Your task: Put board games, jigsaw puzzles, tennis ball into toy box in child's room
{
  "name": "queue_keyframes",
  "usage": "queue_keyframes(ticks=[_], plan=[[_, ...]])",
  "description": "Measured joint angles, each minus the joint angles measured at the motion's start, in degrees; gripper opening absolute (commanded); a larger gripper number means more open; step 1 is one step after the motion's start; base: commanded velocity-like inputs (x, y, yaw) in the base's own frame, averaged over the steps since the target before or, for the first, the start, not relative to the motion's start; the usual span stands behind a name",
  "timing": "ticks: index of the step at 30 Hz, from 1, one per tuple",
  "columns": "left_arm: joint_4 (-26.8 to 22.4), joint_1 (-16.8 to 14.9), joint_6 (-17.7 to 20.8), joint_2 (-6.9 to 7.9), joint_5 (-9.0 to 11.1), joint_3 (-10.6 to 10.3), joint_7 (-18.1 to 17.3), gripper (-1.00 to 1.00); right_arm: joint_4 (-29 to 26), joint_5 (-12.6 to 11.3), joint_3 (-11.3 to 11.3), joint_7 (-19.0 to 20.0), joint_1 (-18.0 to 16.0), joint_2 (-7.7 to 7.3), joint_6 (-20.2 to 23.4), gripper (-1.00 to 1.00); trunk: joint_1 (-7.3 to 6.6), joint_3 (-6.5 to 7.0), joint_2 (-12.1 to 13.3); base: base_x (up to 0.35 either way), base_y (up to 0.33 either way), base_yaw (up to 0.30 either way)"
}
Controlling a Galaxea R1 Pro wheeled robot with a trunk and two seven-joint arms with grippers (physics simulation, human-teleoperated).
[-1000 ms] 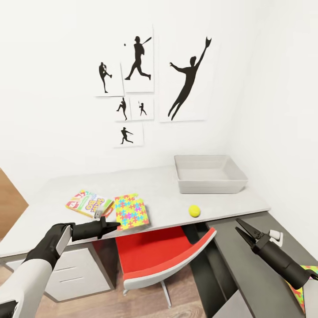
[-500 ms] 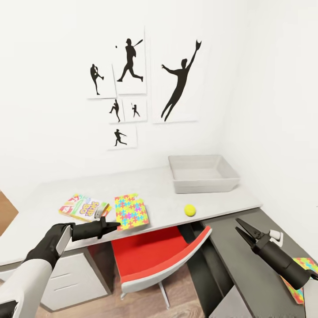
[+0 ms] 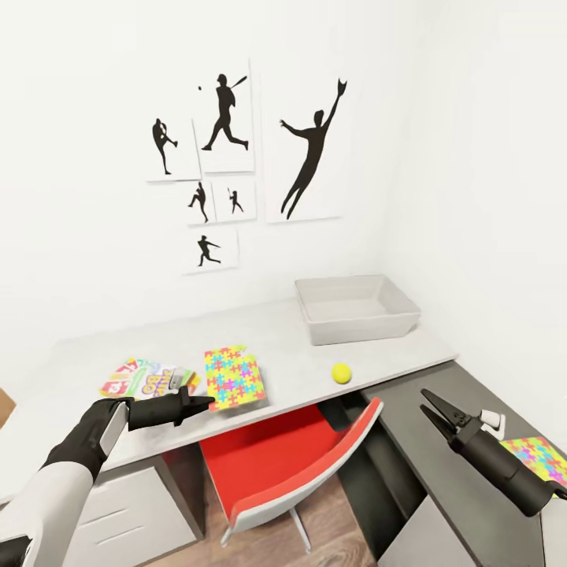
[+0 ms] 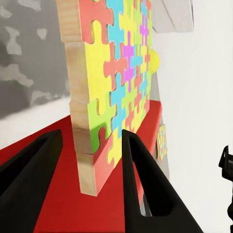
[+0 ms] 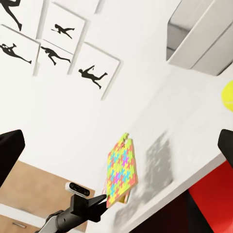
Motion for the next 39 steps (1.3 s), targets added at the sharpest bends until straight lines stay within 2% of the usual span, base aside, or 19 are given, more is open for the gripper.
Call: queue_keyframes(ticks=[8, 17, 30, 36, 39], plan=[[0.0, -0.02, 0.0, 0.0, 0.05, 0.0, -0.2, -1.0, -0.01, -0.02, -0.08, -0.03, 0.0, 0.0, 0.09, 1.0, 0.0, 0.01, 0.0, 0.0, 0.017, -0.005], [0.01, -0.01, -0.18, 0.07, -0.24, -0.05, -5.38, -1.0, -0.01, -0.08, -0.06, 0.0, 0.0, 0.0, 0.07, 1.0, 0.0, 0.28, 0.0, 0.0, 0.039, -0.117], [0.02, -0.05, -0.22, 0.08, -0.33, -0.06, -6.07, -1.0, -0.01, -0.06, -0.02, 0.0, 0.0, 0.0, 0.06, 1.0, 0.0, 1.05, 0.0, 0.0, 0.166, -0.205], [-1.55, 0.02, -0.04, 0.95, -0.14, -0.11, -6.85, -1.0, -0.01, -0.08, -0.15, 0.0, 0.0, -0.06, 0.09, 1.0, 0.0, 1.16, 0.0, 0.0, 0.011, -0.045], [-2.16, 0.04, 0.16, 1.1, -0.15, -0.09, -6.98, -1.0, -0.01, -0.06, -0.23, 0.01, 0.0, -0.08, 0.1, 1.0, -0.65, 1.7, 1.19, 0.0, 0.002, -0.007]])
